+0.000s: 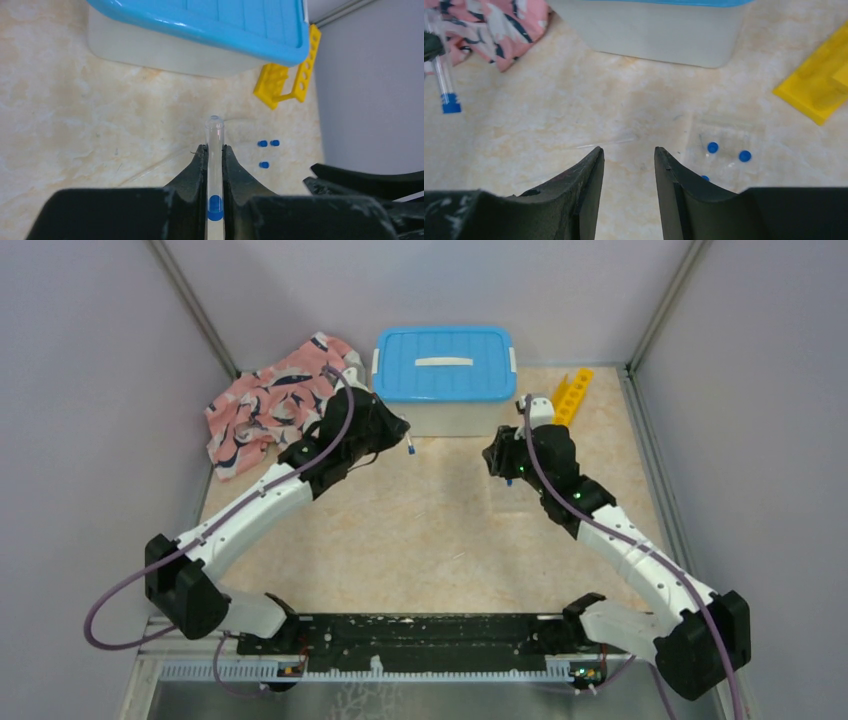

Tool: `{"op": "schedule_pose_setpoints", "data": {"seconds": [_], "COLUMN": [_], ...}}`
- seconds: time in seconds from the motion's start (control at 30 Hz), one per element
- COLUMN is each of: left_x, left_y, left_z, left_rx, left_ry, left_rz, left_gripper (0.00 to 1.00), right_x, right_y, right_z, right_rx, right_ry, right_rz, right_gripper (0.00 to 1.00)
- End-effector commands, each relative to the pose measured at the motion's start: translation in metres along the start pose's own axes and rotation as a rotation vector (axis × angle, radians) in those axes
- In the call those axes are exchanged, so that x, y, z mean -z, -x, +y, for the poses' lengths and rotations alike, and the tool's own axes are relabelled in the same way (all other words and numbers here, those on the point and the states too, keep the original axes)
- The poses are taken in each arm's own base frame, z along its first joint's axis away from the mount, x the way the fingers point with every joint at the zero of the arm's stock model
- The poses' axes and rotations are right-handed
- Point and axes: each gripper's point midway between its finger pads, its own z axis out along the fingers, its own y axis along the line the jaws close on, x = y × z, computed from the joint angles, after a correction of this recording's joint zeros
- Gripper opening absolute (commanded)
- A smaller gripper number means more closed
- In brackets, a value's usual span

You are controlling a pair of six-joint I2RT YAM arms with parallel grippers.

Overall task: Organize the chemistry lab equipment
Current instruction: Pick up the test tube at the center of the board.

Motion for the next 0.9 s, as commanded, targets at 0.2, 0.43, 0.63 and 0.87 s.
{"op": "schedule_pose_setpoints", "data": {"seconds": [0.2, 0.43, 0.63, 0.87], "left_x": [-0.009, 0.000, -0.002, -0.007], "left_y": [0.014, 0.010, 0.004, 0.003], "left_z": [-0.021, -0.017, -0.012, -0.013], "left_rx": [0.422, 0.578, 0.616, 0.655], "left_ry": [-0.204, -0.268, -0.251, -0.249], "left_rz": [0.039, 0.023, 0.035, 0.042], "left_gripper": [0.00, 0.00, 0.00, 0.00], "right_x": [0.023, 0.037, 0.040, 0.027], "right_y": [0.036, 0.041, 0.045, 0.036], "right_z": [0.086, 0.104, 0.130, 0.135], "right_rx": [-0.041, -0.111, -0.130, -0.151], "right_ry": [0.466, 0.590, 0.661, 0.649], "right_rz": [-0.347, -0.474, -0.513, -0.509], "right_gripper": [0.44, 0.44, 0.44, 0.44]}}
